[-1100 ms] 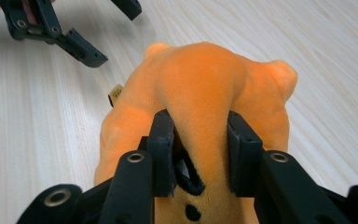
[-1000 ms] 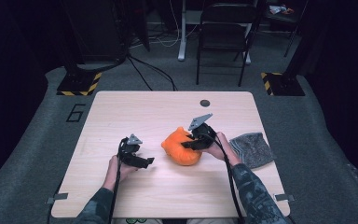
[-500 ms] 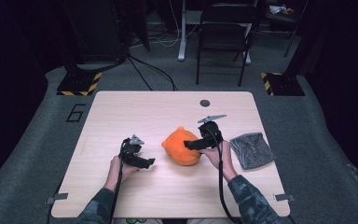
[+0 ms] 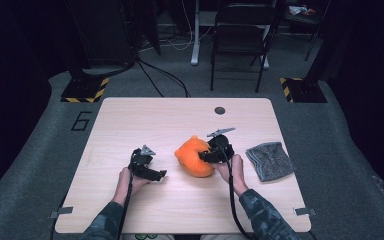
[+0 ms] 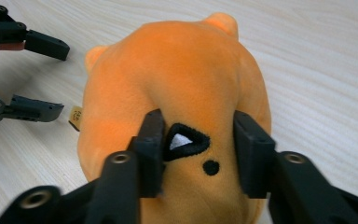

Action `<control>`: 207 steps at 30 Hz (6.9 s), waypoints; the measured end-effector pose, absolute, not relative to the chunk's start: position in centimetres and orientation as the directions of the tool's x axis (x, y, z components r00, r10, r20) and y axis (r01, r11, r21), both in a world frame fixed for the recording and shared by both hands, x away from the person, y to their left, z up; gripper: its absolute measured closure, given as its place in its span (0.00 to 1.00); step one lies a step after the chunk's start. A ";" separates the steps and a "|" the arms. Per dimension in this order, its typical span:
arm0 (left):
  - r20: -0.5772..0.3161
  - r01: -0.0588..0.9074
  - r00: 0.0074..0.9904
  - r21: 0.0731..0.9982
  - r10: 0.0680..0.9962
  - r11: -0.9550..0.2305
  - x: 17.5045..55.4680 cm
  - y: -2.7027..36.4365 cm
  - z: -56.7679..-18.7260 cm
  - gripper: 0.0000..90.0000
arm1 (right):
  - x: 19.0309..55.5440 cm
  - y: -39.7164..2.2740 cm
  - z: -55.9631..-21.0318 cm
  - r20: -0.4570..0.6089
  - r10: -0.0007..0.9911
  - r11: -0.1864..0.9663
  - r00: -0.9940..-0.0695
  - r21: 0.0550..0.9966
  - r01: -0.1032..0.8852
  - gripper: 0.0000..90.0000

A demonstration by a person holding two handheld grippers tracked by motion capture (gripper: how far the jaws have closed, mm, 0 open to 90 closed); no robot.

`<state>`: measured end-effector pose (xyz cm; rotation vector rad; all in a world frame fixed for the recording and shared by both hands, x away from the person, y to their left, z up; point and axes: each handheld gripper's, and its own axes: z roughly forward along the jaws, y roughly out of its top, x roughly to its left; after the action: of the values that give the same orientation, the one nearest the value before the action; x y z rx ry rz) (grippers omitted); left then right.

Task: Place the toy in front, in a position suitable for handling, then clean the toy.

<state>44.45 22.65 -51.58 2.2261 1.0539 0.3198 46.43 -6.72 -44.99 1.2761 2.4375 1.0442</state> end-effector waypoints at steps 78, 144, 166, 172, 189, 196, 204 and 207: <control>-0.042 0.429 0.751 0.789 0.659 -0.439 42.8 17.2 -48.0 0.43 | 44.6 -23.9 -44.4 -0.037 0.911 0.328 -0.410 0.669 0.667 0.18; -0.021 0.383 0.760 0.821 0.649 -0.423 41.9 16.5 -48.0 0.91 | 45.6 -22.1 -45.3 0.064 0.887 0.290 -0.457 0.695 0.659 0.84; -0.016 0.360 0.762 0.841 0.648 -0.403 41.7 15.8 -47.5 0.91 | 43.9 -12.9 -40.1 0.064 0.730 0.397 -0.681 0.771 0.498 0.83; -0.017 0.359 0.765 0.841 0.644 -0.405 41.7 15.8 -47.4 0.91 | 44.1 -11.1 -40.3 0.051 0.709 0.423 -0.703 0.767 0.482 0.82; 0.001 0.331 0.774 0.851 0.633 -0.407 41.4 15.2 -47.2 0.93 | 44.5 -6.8 -41.7 -0.015 0.696 0.484 -0.718 0.749 0.452 0.81; -0.012 0.342 0.776 0.849 0.630 -0.404 41.4 15.2 -47.3 0.93 | 44.8 -7.1 -42.0 -0.017 0.697 0.490 -0.717 0.741 0.459 0.81; -0.024 0.345 0.778 0.851 0.627 -0.396 41.5 15.4 -47.5 0.93 | 45.0 -7.6 -42.2 -0.007 0.700 0.492 -0.714 0.730 0.474 0.81; -0.025 0.347 0.779 0.849 0.626 -0.398 41.6 15.4 -47.6 0.93 | 45.2 -7.9 -42.2 -0.005 0.696 0.496 -0.718 0.725 0.477 0.81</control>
<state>41.55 15.44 -47.55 2.0224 0.7275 0.3718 45.16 -7.93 -42.19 0.9888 2.4467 1.0486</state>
